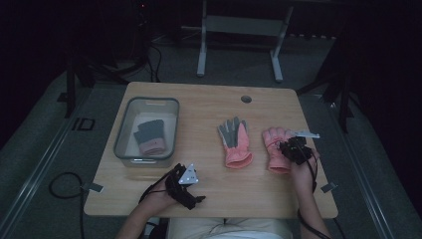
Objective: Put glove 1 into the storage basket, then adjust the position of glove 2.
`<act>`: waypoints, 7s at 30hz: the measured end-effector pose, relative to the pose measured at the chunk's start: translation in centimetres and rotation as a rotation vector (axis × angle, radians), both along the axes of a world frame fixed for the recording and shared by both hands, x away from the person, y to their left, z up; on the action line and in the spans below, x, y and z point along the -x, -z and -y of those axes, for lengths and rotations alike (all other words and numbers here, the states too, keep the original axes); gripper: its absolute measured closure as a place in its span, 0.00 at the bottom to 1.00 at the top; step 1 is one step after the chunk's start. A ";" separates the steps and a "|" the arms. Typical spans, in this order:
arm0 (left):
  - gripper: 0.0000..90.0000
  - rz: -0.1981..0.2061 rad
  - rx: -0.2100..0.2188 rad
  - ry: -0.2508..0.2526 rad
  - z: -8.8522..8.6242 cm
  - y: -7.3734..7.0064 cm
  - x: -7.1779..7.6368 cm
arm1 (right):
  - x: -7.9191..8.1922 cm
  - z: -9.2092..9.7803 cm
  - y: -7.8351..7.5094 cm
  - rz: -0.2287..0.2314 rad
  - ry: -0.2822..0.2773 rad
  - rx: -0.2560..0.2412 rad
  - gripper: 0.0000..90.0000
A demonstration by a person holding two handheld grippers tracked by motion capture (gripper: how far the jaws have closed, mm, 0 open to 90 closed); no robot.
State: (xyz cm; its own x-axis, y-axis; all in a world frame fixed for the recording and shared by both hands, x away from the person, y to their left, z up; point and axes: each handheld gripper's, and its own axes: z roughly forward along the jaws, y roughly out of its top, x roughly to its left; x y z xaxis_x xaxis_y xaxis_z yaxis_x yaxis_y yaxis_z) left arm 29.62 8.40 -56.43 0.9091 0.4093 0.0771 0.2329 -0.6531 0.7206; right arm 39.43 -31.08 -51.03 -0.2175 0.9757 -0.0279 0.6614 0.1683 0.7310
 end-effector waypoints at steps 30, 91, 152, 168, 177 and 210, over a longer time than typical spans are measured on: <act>0.03 -0.003 -0.016 0.005 0.1 0.1 0.0 | -0.7 0.3 1.7 -0.011 -0.215 0.158 0.64; 0.03 0.001 -0.009 0.010 0.1 0.0 0.1 | -0.2 -14.4 -5.7 0.121 -0.237 -0.021 0.97; 0.36 -0.020 0.181 -0.393 6.2 -10.1 -11.1 | -3.5 -11.8 -5.3 0.103 -0.436 -0.060 0.68; 0.24 -0.409 0.175 -0.519 8.2 -3.7 -16.2 | -6.2 -8.7 1.0 -0.219 -0.399 -0.209 0.54; 0.71 -0.507 0.254 -0.454 8.9 -2.5 -16.9 | -5.6 -9.3 1.3 -0.186 -0.390 -0.184 0.66; 0.88 -0.322 0.216 -0.449 3.7 -11.9 -13.9 | -3.4 -14.1 -5.9 -0.019 -0.449 -0.249 0.76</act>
State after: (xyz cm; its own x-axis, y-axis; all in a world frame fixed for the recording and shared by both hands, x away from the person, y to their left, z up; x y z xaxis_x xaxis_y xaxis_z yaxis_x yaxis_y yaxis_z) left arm 43.55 4.68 -44.54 0.6073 0.7349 -0.3019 0.6815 -0.2865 0.6734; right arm 42.81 -16.99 -45.12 -0.6150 0.7623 0.2015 0.5774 0.2613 0.7736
